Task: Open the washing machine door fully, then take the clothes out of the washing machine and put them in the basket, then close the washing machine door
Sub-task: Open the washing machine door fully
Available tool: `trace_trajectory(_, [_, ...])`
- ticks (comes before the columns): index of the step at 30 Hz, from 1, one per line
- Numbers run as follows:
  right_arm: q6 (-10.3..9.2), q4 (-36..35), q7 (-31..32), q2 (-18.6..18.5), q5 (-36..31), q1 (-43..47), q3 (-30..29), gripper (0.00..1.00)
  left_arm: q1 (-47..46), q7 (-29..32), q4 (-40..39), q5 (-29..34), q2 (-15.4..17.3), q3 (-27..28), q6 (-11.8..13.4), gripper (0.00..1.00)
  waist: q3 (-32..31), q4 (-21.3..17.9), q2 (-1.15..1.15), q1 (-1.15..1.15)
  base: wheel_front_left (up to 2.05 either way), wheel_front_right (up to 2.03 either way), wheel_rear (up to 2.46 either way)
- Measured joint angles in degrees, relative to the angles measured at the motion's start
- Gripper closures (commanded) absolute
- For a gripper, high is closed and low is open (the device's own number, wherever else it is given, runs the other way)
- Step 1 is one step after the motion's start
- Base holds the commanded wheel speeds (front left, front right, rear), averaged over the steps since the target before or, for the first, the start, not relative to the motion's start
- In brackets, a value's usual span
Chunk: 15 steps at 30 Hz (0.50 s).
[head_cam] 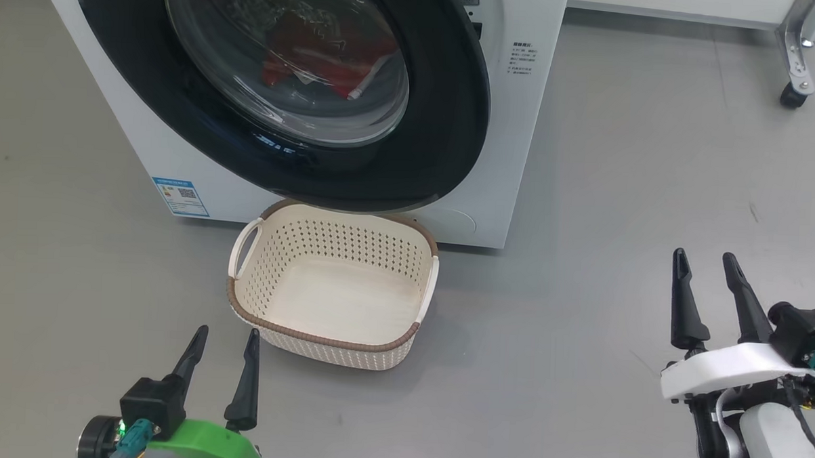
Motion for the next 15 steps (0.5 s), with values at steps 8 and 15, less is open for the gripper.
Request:
trace_trajectory(8, [0.03, 1.0, 0.01, 0.97, 4.99, -2.15, -3.11, 0.0, -0.05, 0.0, -0.11, 0.1, -0.03, -1.27, -0.47, 0.0, 1.8, 0.96, 0.0, 0.0, 0.0, 0.0, 0.0])
trace_trajectory(15, [1.04, 2.52, 3.25, 2.52, 12.61, -7.87, -5.86, 0.0, -0.73, 0.0, -0.33, -0.04, -0.04, -2.93, -0.51, 0.0, 4.21, 2.12, 0.0, 0.0, 0.0, 0.0, 0.0])
